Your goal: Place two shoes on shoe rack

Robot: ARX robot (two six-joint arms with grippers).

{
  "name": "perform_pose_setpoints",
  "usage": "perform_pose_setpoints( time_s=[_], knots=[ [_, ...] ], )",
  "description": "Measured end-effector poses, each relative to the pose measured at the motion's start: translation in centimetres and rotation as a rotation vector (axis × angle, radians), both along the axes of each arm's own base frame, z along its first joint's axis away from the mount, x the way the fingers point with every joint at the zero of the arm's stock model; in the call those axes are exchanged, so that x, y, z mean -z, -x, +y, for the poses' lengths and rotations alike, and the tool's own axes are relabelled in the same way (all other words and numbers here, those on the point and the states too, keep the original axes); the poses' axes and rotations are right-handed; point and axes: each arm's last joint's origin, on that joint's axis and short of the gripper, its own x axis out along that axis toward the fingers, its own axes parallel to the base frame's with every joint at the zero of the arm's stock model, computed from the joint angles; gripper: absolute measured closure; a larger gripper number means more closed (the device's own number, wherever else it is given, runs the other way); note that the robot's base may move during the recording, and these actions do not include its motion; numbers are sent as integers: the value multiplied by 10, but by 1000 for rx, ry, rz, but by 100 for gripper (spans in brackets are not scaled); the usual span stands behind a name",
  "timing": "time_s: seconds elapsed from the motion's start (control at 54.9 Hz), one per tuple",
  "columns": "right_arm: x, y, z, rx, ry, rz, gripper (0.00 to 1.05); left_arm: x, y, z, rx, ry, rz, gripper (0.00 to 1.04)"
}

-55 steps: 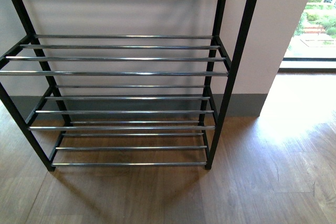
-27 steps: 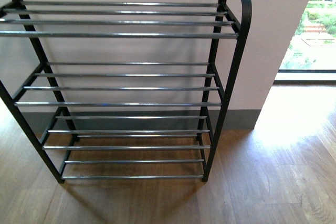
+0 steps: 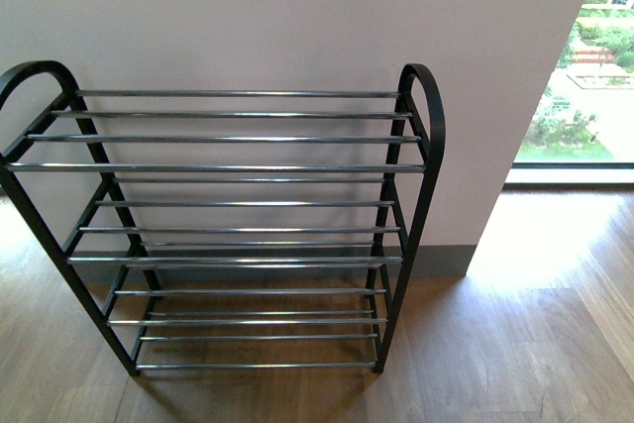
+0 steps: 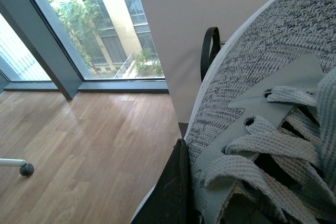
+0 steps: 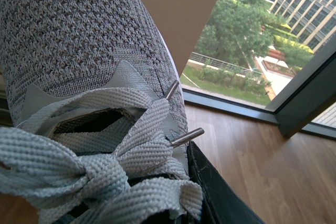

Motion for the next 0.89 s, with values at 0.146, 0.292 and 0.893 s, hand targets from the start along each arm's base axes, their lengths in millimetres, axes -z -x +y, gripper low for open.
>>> perform_pose_setpoints(
  time_s=[0.146, 0.292, 0.893],
  knots=[
    [0, 0, 0, 6, 1, 0, 103, 0, 0, 0, 4, 1, 0, 103],
    [0, 0, 0, 4, 1, 0, 103, 0, 0, 0, -4, 0, -1, 103],
    [0, 0, 0, 6, 0, 0, 103, 0, 0, 0, 2, 1, -1, 103]
  ],
)
